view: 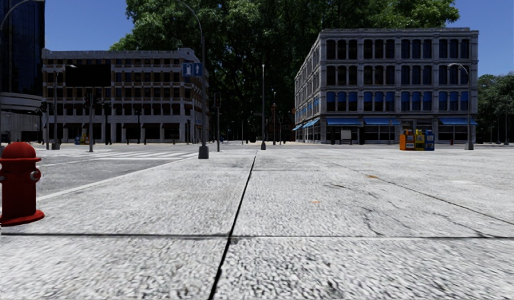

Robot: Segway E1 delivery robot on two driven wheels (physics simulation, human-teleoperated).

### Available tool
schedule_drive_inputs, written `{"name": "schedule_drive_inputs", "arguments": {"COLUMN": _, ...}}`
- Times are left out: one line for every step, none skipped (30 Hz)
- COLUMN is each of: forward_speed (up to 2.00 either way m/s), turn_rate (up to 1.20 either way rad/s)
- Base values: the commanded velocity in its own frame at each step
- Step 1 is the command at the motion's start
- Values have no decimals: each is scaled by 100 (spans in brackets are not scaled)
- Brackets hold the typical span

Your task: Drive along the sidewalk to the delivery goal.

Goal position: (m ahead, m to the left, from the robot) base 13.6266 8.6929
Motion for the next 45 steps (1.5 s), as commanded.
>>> {"name": "schedule_drive_inputs", "arguments": {"forward_speed": 200, "turn_rate": 0}}
{"name": "schedule_drive_inputs", "arguments": {"forward_speed": 200, "turn_rate": 0}}
{"name": "schedule_drive_inputs", "arguments": {"forward_speed": 200, "turn_rate": 0}}
{"name": "schedule_drive_inputs", "arguments": {"forward_speed": 200, "turn_rate": 0}}
{"name": "schedule_drive_inputs", "arguments": {"forward_speed": 200, "turn_rate": 0}}
{"name": "schedule_drive_inputs", "arguments": {"forward_speed": 200, "turn_rate": 0}}
{"name": "schedule_drive_inputs", "arguments": {"forward_speed": 200, "turn_rate": 0}}
{"name": "schedule_drive_inputs", "arguments": {"forward_speed": 200, "turn_rate": 0}}
{"name": "schedule_drive_inputs", "arguments": {"forward_speed": 200, "turn_rate": 0}}
{"name": "schedule_drive_inputs", "arguments": {"forward_speed": 200, "turn_rate": 0}}
{"name": "schedule_drive_inputs", "arguments": {"forward_speed": 200, "turn_rate": 0}}
{"name": "schedule_drive_inputs", "arguments": {"forward_speed": 200, "turn_rate": 0}}
{"name": "schedule_drive_inputs", "arguments": {"forward_speed": 200, "turn_rate": 0}}
{"name": "schedule_drive_inputs", "arguments": {"forward_speed": 200, "turn_rate": 0}}
{"name": "schedule_drive_inputs", "arguments": {"forward_speed": 200, "turn_rate": 0}}
{"name": "schedule_drive_inputs", "arguments": {"forward_speed": 200, "turn_rate": 0}}
{"name": "schedule_drive_inputs", "arguments": {"forward_speed": 200, "turn_rate": 0}}
{"name": "schedule_drive_inputs", "arguments": {"forward_speed": 200, "turn_rate": 0}}
{"name": "schedule_drive_inputs", "arguments": {"forward_speed": 200, "turn_rate": 0}}
{"name": "schedule_drive_inputs", "arguments": {"forward_speed": 200, "turn_rate": 0}}
{"name": "schedule_drive_inputs", "arguments": {"forward_speed": 200, "turn_rate": 0}}
{"name": "schedule_drive_inputs", "arguments": {"forward_speed": 200, "turn_rate": 0}}
{"name": "schedule_drive_inputs", "arguments": {"forward_speed": 200, "turn_rate": 0}}
{"name": "schedule_drive_inputs", "arguments": {"forward_speed": 200, "turn_rate": 0}}
{"name": "schedule_drive_inputs", "arguments": {"forward_speed": 200, "turn_rate": 0}}
{"name": "schedule_drive_inputs", "arguments": {"forward_speed": 200, "turn_rate": 0}}
{"name": "schedule_drive_inputs", "arguments": {"forward_speed": 200, "turn_rate": 0}}
{"name": "schedule_drive_inputs", "arguments": {"forward_speed": 200, "turn_rate": 0}}
{"name": "schedule_drive_inputs", "arguments": {"forward_speed": 200, "turn_rate": 0}}
{"name": "schedule_drive_inputs", "arguments": {"forward_speed": 200, "turn_rate": 0}}
{"name": "schedule_drive_inputs", "arguments": {"forward_speed": 200, "turn_rate": 0}}
{"name": "schedule_drive_inputs", "arguments": {"forward_speed": 200, "turn_rate": 0}}
{"name": "schedule_drive_inputs", "arguments": {"forward_speed": 200, "turn_rate": 0}}
{"name": "schedule_drive_inputs", "arguments": {"forward_speed": 200, "turn_rate": 0}}
{"name": "schedule_drive_inputs", "arguments": {"forward_speed": 200, "turn_rate": 0}}
{"name": "schedule_drive_inputs", "arguments": {"forward_speed": 200, "turn_rate": 0}}
{"name": "schedule_drive_inputs", "arguments": {"forward_speed": 200, "turn_rate": 0}}
{"name": "schedule_drive_inputs", "arguments": {"forward_speed": 200, "turn_rate": 0}}
{"name": "schedule_drive_inputs", "arguments": {"forward_speed": 200, "turn_rate": 0}}
{"name": "schedule_drive_inputs", "arguments": {"forward_speed": 200, "turn_rate": 0}}
{"name": "schedule_drive_inputs", "arguments": {"forward_speed": 200, "turn_rate": 0}}
{"name": "schedule_drive_inputs", "arguments": {"forward_speed": 200, "turn_rate": 0}}
{"name": "schedule_drive_inputs", "arguments": {"forward_speed": 200, "turn_rate": 0}}
{"name": "schedule_drive_inputs", "arguments": {"forward_speed": 200, "turn_rate": 0}}
{"name": "schedule_drive_inputs", "arguments": {"forward_speed": 200, "turn_rate": 0}}
